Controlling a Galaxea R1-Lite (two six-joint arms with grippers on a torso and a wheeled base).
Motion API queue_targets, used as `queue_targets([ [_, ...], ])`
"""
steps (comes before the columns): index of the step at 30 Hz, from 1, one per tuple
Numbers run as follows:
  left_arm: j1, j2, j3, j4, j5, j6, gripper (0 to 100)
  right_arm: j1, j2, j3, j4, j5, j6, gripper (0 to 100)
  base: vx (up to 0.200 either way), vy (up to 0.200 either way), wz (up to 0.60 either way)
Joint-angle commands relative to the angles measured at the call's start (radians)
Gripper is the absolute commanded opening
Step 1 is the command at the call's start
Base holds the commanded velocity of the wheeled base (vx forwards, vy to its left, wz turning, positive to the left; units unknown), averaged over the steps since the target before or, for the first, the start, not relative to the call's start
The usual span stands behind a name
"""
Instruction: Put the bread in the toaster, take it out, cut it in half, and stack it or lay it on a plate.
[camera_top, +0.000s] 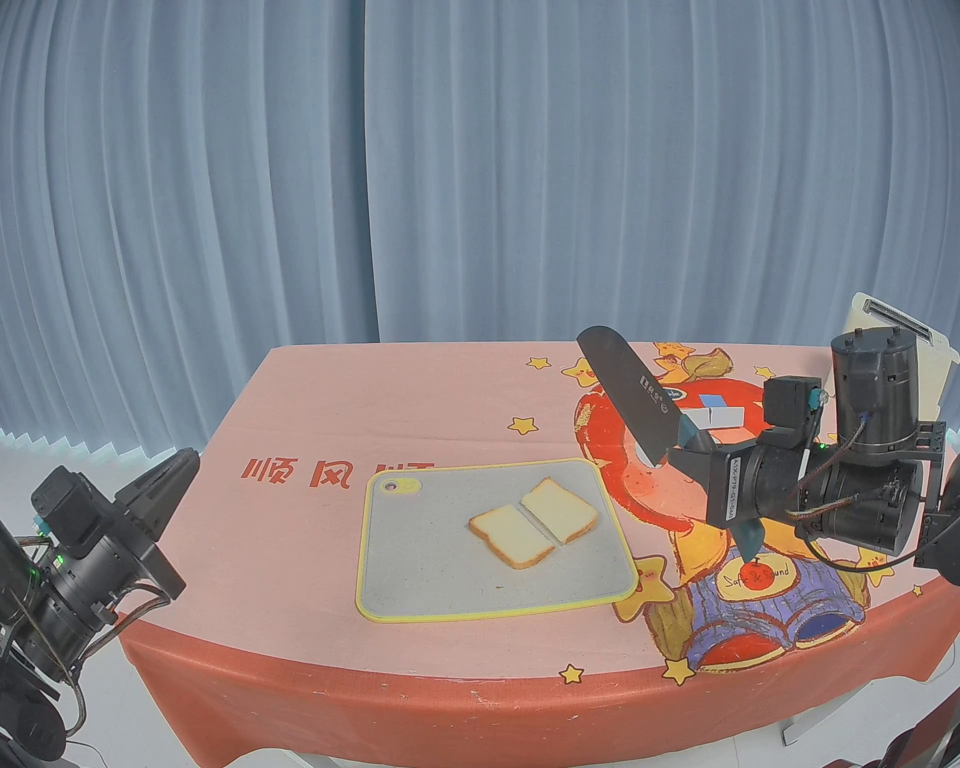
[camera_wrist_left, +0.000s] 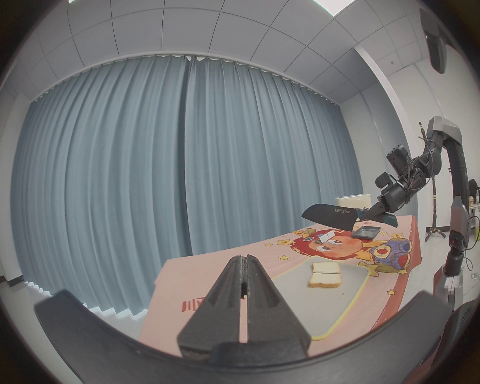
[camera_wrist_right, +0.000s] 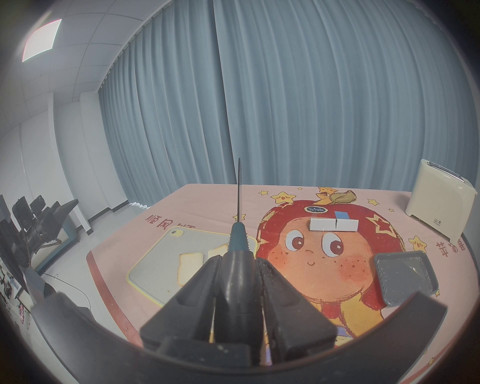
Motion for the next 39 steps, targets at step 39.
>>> queue_targets([
  [39, 0.202, -1.386, 0.031, 1.424, 0.088, 0.023, 0, -0.009, -0.051, -0.001, 0.001, 0.0, -0.003, 0, 0.0, 0.0, 0.0],
])
